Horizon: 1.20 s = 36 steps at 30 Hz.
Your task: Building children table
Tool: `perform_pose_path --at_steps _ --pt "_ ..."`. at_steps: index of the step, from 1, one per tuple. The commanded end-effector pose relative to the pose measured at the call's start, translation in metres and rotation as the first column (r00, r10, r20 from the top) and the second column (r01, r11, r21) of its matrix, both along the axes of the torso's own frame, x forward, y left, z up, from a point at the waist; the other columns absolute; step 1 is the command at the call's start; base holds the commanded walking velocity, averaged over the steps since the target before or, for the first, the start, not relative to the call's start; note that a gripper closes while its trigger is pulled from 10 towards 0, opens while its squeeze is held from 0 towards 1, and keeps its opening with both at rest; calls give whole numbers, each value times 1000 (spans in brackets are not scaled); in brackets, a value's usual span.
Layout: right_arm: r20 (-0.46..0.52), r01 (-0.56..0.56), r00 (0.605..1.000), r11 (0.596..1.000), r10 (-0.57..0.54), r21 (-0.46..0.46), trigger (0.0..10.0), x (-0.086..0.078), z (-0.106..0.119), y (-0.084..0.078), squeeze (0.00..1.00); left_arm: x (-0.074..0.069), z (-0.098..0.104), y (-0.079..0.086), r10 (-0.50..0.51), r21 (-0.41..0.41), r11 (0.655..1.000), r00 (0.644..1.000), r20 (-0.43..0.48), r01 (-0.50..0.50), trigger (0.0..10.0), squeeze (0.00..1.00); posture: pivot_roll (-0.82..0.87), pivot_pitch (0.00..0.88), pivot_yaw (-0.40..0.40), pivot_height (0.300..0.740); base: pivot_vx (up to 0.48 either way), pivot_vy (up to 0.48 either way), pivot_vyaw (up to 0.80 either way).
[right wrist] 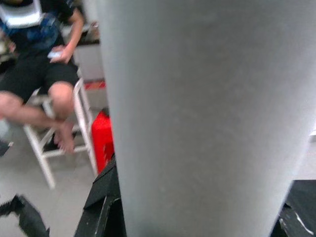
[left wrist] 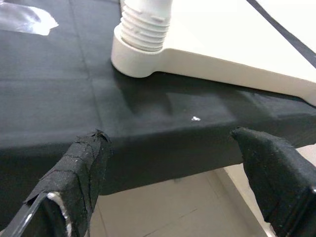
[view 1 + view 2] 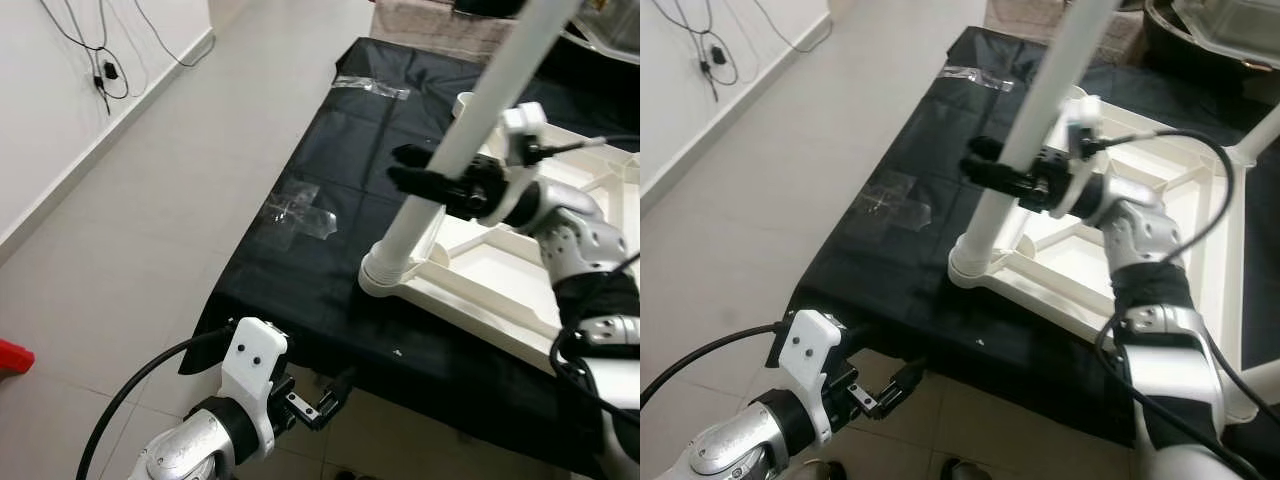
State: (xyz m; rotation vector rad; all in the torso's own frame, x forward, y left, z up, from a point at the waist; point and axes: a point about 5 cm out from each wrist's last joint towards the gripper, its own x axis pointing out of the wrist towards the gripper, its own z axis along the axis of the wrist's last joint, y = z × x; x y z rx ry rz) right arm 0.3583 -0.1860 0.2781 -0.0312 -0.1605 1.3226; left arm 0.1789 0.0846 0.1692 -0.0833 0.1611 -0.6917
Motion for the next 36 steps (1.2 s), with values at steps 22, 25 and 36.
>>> perform_pose_path --at_steps 22,25,36 --pt "-73 -153 987 972 142 -178 10000 4 -52 45 0 -4 -2 0 0 12 1000 1000 -29 0 10000 0 149 277 -108 740 0 0 0" --pt "-68 -36 997 995 30 -91 10000 7 -55 39 0 -3 -2 0 4 12 1000 1000 -29 -4 10000 0 152 275 -111 740 0 0 0" --pt "-121 253 960 967 -252 -4 10000 8 -68 15 0 0 -2 0 -4 12 1000 1000 -26 4 10000 0 140 261 -95 740 0 0 0"
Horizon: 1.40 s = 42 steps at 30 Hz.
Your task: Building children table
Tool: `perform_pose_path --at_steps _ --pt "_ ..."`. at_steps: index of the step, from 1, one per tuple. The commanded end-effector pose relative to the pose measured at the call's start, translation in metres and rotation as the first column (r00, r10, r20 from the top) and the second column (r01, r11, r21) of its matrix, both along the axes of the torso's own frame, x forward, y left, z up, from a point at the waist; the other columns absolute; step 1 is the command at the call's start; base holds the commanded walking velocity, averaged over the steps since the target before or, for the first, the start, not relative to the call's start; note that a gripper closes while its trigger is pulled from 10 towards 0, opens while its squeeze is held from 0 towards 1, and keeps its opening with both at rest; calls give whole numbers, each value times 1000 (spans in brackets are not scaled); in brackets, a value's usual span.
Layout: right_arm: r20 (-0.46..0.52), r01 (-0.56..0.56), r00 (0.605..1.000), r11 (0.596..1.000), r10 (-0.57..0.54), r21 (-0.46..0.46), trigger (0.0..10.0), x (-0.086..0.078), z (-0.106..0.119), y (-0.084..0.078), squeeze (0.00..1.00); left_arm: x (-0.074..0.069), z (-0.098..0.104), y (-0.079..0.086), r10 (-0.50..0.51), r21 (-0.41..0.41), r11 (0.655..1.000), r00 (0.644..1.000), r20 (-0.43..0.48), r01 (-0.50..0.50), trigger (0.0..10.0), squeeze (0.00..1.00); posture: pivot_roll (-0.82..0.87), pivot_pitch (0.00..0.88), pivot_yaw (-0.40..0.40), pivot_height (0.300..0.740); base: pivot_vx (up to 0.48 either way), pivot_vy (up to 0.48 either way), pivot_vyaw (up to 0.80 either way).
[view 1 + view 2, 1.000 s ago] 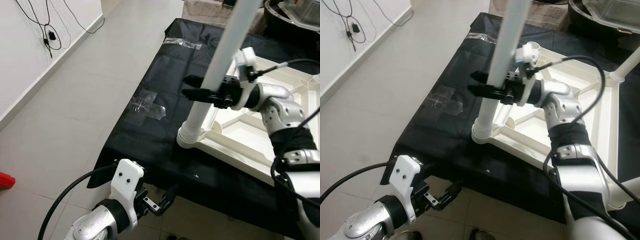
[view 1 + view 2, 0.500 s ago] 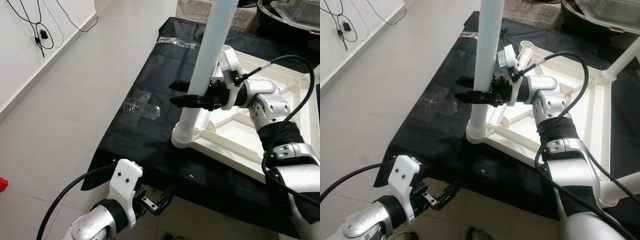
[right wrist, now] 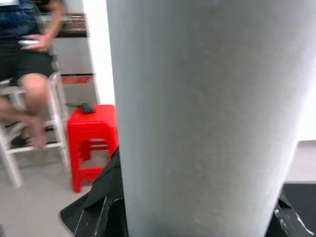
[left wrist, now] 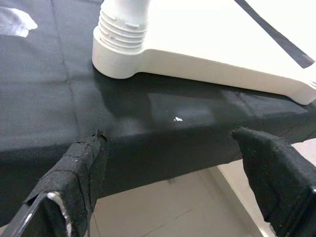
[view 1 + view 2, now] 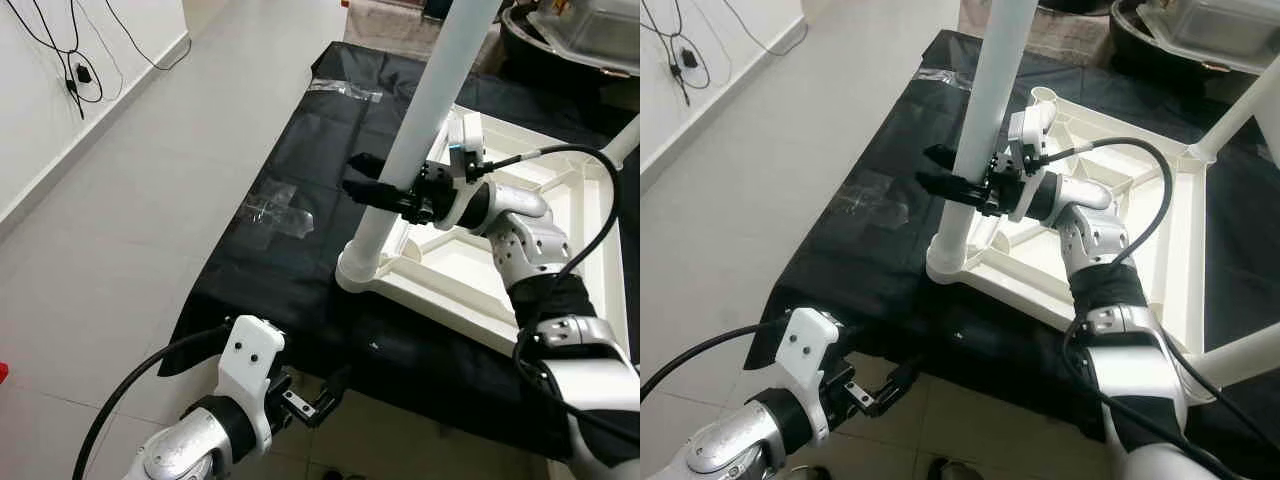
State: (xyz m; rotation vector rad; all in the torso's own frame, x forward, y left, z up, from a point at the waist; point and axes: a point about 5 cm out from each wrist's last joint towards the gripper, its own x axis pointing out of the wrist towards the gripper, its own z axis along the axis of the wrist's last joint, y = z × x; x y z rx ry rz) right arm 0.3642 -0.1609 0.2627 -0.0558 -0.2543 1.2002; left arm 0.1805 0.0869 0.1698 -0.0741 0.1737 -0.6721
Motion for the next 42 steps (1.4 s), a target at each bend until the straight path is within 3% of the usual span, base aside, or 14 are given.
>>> perform_pose_path --at_steps 1,6,8,9,11,13,15,18,19,20,22,24,31,42 --pt "-204 132 970 991 -135 -30 10000 2 -52 -10 0 -2 -3 -2 -22 -2 1000 1000 -17 22 10000 0 140 261 -95 740 0 0 0" --pt "-199 521 826 849 -528 -92 10000 12 -58 -23 0 2 -2 -3 -18 -5 1000 1000 -7 18 10000 0 132 241 -99 740 0 0 0" --pt "-199 521 826 849 -528 -92 10000 12 -58 -23 0 2 -2 -3 -18 -5 1000 1000 -7 18 10000 0 132 241 -99 740 0 0 0" --pt "-214 656 714 744 -667 -130 10000 16 -62 -31 0 3 -3 -4 -16 -6 1000 1000 -6 16 10000 0 128 234 -98 740 0 0 0" --pt "-240 907 355 395 -904 -146 10000 13 -65 -51 0 8 -5 -6 -18 -7 1000 1000 -1 18 10000 0 123 214 -93 740 0 0 0" --pt "-240 907 355 395 -904 -146 10000 13 -65 -51 0 8 -5 -6 -18 -7 1000 1000 -1 18 10000 0 123 214 -93 740 0 0 0" --pt "-247 984 117 146 -962 -102 10000 3 -63 -61 0 12 -6 -7 -21 -7 1000 1000 8 21 10000 0 120 203 -92 740 0 0 0" --pt "-249 992 74 98 -966 -84 10000 -1 -62 -60 0 12 -5 -7 -22 -7 1000 1000 11 22 10000 0 120 203 -92 740 0 0 0" --pt "-287 997 -22 -2 -958 -72 10000 -7 -62 -58 0 15 -5 -7 -21 -8 1000 1000 15 21 10000 0 114 184 -86 740 0 0 0" --pt "-287 997 -22 -2 -958 -72 10000 -7 -62 -58 0 15 -5 -7 -21 -8 1000 1000 15 21 10000 0 114 184 -86 740 0 0 0" --pt "-337 967 -252 -247 -907 -57 10000 -19 -58 -46 0 21 -6 -9 -18 -11 1000 999 28 18 10000 0 111 156 -83 740 0 0 0" --pt "-407 911 -396 -407 -823 -63 10000 -24 -57 -32 0 26 -7 -10 -14 -14 1000 999 37 15 10000 0 114 144 -82 740 0 0 0" --pt "-482 862 -484 -493 -731 -119 10000 -19 -55 1 0 33 -10 -12 -13 -15 1000 999 50 14 10000 0 125 115 -81 740 0 0 0" --pt "-450 883 -452 -459 -770 -99 10000 -20 -46 5 0 42 -14 -17 -30 -20 999 997 64 31 10000 0 104 101 -77 740 0 0 0"
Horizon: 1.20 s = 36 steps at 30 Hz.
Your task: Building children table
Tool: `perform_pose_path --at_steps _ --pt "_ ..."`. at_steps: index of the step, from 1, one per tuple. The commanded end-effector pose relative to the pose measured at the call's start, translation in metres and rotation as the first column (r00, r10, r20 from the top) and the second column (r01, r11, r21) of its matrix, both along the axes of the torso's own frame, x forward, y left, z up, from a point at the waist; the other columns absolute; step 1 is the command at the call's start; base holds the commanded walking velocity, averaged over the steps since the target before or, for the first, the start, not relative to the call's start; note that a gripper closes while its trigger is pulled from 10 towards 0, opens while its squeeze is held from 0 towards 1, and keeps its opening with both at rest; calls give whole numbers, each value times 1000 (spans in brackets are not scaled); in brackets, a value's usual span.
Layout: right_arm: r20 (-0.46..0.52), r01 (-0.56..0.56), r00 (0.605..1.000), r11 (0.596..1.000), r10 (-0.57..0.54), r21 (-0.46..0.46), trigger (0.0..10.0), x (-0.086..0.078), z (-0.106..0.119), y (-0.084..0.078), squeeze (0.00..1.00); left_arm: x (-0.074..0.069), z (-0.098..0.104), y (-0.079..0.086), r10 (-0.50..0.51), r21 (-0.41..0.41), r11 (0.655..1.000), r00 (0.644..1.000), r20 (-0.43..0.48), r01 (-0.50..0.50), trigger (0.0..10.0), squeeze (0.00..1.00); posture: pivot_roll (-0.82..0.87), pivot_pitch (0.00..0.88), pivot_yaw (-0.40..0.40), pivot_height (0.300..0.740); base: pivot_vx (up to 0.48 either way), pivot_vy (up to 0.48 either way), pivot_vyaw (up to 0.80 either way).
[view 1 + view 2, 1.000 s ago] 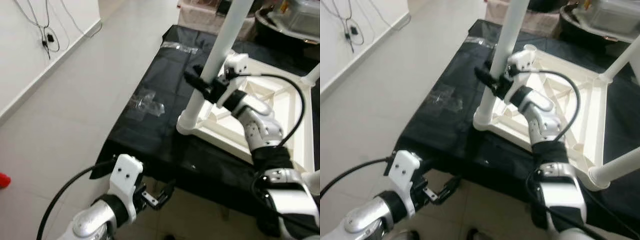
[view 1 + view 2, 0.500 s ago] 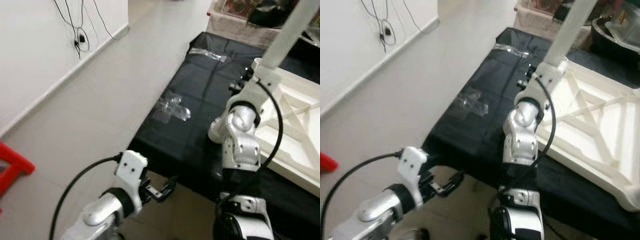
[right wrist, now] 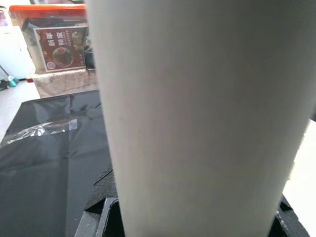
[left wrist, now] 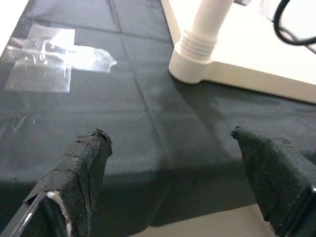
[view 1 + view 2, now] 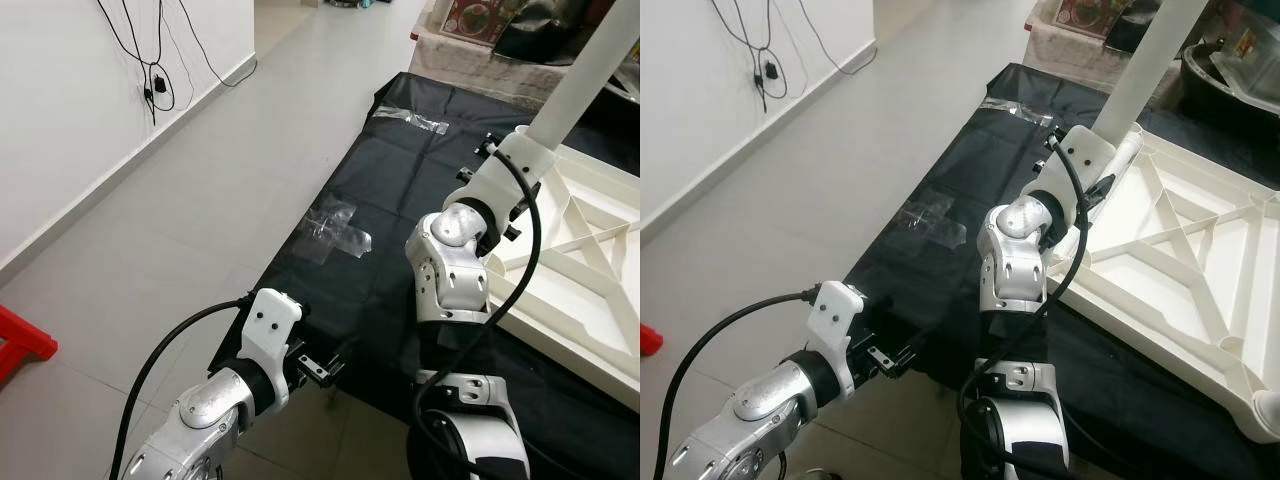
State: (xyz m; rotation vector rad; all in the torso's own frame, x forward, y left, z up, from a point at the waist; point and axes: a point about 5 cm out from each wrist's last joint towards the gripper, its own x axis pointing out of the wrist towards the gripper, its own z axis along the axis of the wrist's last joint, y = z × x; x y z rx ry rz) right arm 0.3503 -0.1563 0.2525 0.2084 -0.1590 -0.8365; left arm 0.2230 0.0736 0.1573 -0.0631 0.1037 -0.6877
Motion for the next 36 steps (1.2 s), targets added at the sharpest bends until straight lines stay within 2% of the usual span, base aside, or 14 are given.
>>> perform_pose_path --at_steps 1,2,3,12,13,14,15,17,19,22,25,29,34,36 --pt "-127 18 992 996 -6 92 10000 -6 -36 0 12 0 -2 -4 -18 -8 1000 1000 -4 18 10000 0 104 101 -76 740 0 0 0" --pt "-130 20 991 996 -8 91 10000 -6 -37 0 12 0 -3 -4 -18 -9 1000 1000 -1 18 10000 0 104 101 -76 740 0 0 0" --pt "-128 6 992 996 6 93 10000 -5 -38 1 1000 0 -3 -4 -17 -9 1000 1000 -1 17 10000 0 107 101 -74 740 0 0 0" --pt "-96 -41 994 998 46 57 10000 -5 -36 0 1000 2 -5 -3 -19 -9 1000 1000 8 19 10000 0 108 100 -72 740 0 0 0" --pt "-85 -67 994 997 70 36 10000 -4 -34 0 871 2 -5 -3 -20 -8 1000 1000 9 20 10000 0 106 99 -71 740 0 0 0" --pt "-79 -86 993 996 87 22 10000 -4 -33 -1 871 3 -5 -3 -20 -9 1000 1000 10 21 10000 0 106 99 -71 740 0 0 0" --pt "-61 -107 992 994 107 8 10000 -4 -31 -1 0 3 -5 -4 -21 -9 1000 1000 11 21 10000 0 105 97 -69 740 0 0 0" --pt "-14 -182 983 983 182 -37 10000 -5 -26 -2 0 3 -6 -4 -21 -10 1000 1000 12 22 10000 0 106 97 -70 740 0 0 0" --pt "-13 -189 982 981 189 -38 10000 -6 -26 -3 0 3 -6 -4 -22 -10 1000 1000 12 22 10000 0 106 97 -70 740 0 0 0" --pt "16 -246 969 968 247 -47 10000 -14 -31 -16 0 4 -6 -3 -22 -12 1000 1000 13 22 10000 0 100 95 -70 740 0 0 0" --pt "26 -294 955 954 295 -59 10000 -17 -34 -19 0 4 -6 -3 -23 -14 1000 1000 14 24 10000 0 97 95 -68 740 0 0 0" --pt "46 -334 941 941 336 -47 10000 -20 -36 -20 0 4 -7 -3 -23 -14 1000 1000 14 23 10000 0 96 94 -69 740 0 0 0" --pt "64 -474 875 876 480 -93 10000 -22 -34 -14 0 3 -7 -3 -22 -13 1000 1000 15 23 10000 0 98 88 -71 740 0 0 0" --pt "64 -474 875 876 480 -93 10000 -22 -34 -14 0 3 -7 -3 -22 -13 1000 1000 15 23 10000 0 98 88 -71 740 0 0 0"
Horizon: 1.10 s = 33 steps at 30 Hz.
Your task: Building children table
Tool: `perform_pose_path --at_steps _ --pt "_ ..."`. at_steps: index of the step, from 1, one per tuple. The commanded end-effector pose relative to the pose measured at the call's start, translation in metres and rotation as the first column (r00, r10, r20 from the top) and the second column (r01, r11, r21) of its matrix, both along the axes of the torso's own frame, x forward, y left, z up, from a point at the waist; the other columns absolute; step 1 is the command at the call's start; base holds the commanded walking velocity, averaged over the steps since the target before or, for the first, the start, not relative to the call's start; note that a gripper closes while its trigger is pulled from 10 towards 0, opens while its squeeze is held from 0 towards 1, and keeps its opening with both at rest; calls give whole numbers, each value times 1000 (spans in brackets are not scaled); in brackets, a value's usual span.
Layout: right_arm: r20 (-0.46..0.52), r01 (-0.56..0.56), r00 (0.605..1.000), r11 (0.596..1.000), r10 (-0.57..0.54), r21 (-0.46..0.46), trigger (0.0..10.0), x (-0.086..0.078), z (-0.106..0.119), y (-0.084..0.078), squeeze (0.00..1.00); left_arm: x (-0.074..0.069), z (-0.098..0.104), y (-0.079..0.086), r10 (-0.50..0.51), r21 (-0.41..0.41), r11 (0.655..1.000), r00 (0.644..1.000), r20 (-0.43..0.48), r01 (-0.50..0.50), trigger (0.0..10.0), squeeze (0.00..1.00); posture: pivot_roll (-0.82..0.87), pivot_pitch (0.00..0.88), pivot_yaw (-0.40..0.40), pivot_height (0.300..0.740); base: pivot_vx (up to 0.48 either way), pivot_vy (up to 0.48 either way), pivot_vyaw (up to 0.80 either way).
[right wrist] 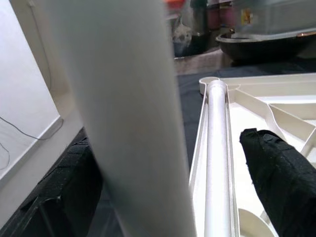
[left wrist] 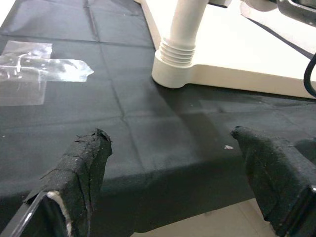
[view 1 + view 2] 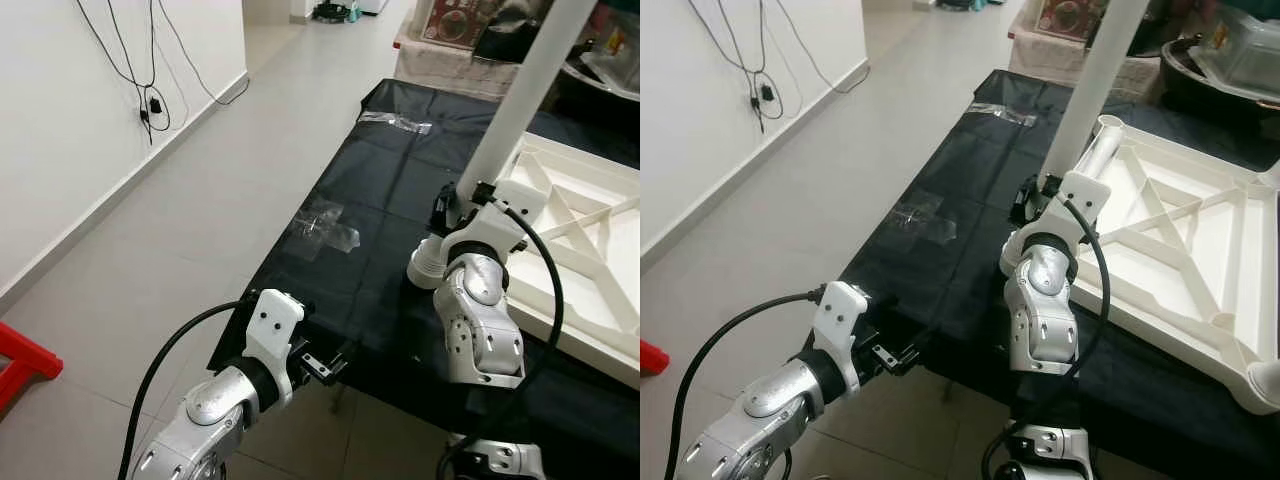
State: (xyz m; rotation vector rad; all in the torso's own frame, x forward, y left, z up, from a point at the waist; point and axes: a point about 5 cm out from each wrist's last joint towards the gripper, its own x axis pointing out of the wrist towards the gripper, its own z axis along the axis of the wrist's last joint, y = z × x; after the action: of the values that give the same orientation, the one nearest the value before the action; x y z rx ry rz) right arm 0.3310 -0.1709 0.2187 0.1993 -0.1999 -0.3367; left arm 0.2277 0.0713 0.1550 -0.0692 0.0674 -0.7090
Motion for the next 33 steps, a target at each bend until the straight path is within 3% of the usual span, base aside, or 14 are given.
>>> perform_pose_path --at_steps 1,7,11,15,21,29,33 --pt "16 -31 999 999 31 -15 10000 -2 0 1 0 -1 -5 0 -3 5 1000 1000 -17 3 10000 0 98 88 -71 740 0 0 0" --pt "68 -141 987 989 144 -41 10000 8 7 -13 0 -2 -5 -1 -7 4 1000 1000 -9 7 10000 0 97 80 -74 740 0 0 0" --pt "60 -140 988 988 144 -72 10000 11 5 -26 0 -3 -5 -2 -11 6 1000 1000 -8 11 10000 0 98 75 -78 740 0 0 0" --pt "49 -157 986 984 161 -80 10000 8 1 -27 0 -4 -5 -2 -12 6 1000 1000 -9 12 10000 0 101 75 -79 740 0 0 0" --pt "22 -183 983 981 184 -63 10000 -6 -13 -24 0 -3 -5 -2 -13 8 1000 1000 -9 13 10000 0 102 71 -79 740 0 0 0" --pt "-4 -287 958 957 287 -45 10000 -43 -32 -10 0 1 -6 -1 -11 11 1000 1000 -5 11 10000 0 89 72 -71 740 0 0 0" --pt "-20 -295 955 954 295 -48 10000 -52 -36 -11 0 1 -6 -1 -10 12 1000 1000 -2 10 10000 0 85 70 -71 740 0 0 0"
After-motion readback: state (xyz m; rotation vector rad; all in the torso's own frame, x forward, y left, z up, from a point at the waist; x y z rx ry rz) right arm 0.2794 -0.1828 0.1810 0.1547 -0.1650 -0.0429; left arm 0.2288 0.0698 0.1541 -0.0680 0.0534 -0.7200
